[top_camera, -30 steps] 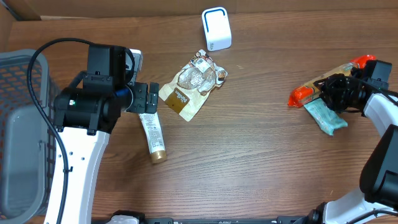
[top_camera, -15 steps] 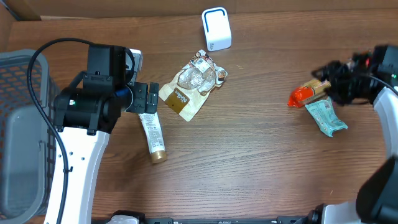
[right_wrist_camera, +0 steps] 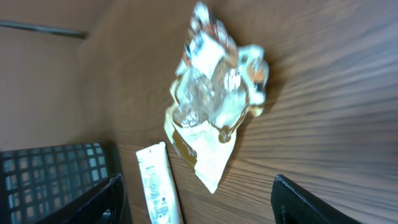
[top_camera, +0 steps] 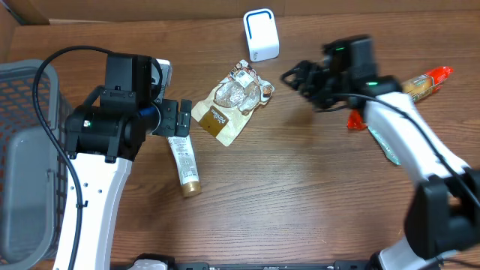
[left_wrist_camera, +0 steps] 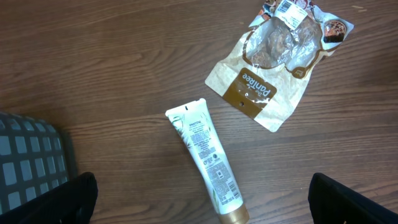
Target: Scan the item barcode
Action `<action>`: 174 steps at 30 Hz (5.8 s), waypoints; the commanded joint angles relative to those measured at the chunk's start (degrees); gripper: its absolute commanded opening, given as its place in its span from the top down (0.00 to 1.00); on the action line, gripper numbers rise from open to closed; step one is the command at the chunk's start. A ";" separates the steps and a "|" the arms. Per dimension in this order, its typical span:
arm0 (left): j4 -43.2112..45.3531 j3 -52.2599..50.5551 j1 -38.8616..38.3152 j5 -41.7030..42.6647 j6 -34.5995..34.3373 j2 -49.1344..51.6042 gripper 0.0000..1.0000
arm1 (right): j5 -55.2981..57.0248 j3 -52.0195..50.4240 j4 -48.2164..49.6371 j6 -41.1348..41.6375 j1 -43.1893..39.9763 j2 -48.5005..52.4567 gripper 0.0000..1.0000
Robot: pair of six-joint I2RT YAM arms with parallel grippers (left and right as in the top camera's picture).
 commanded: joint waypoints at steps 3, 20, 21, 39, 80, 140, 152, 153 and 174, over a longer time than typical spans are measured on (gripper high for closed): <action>0.07 0.46 -0.02 -0.31 1.07 0.24 0.00 | 1.64 0.13 4.83 9.05 4.87 7.76 0.25; 0.07 0.46 -0.02 -0.31 1.07 0.24 0.00 | 2.08 0.09 19.17 10.14 9.66 22.88 0.37; 0.07 0.46 -0.02 -0.31 1.07 0.22 0.00 | 2.08 0.09 19.71 10.14 9.84 23.50 0.37; 0.07 0.46 -0.02 -0.31 1.07 0.22 0.00 | 1.75 0.11 23.56 7.17 11.23 29.44 0.96; 0.07 0.46 -0.02 -0.31 1.07 0.24 0.00 | -2.08 0.31 -16.83 -33.42 8.26 10.19 0.95; 0.07 0.46 -0.02 -0.31 1.07 0.24 0.00 | -15.61 0.13 6.36 -11.34 8.07 25.88 0.78; 0.07 0.46 -0.02 -0.33 1.07 0.22 0.00 | -20.44 0.31 6.36 -13.07 7.69 22.91 0.96; 0.07 0.46 -0.02 -0.31 1.07 0.24 0.01 | -20.20 0.31 5.95 -13.11 7.50 21.75 0.96; 0.07 0.46 -0.02 -0.31 1.07 0.22 0.01 | -24.79 0.31 -7.10 -25.31 0.79 -10.80 0.96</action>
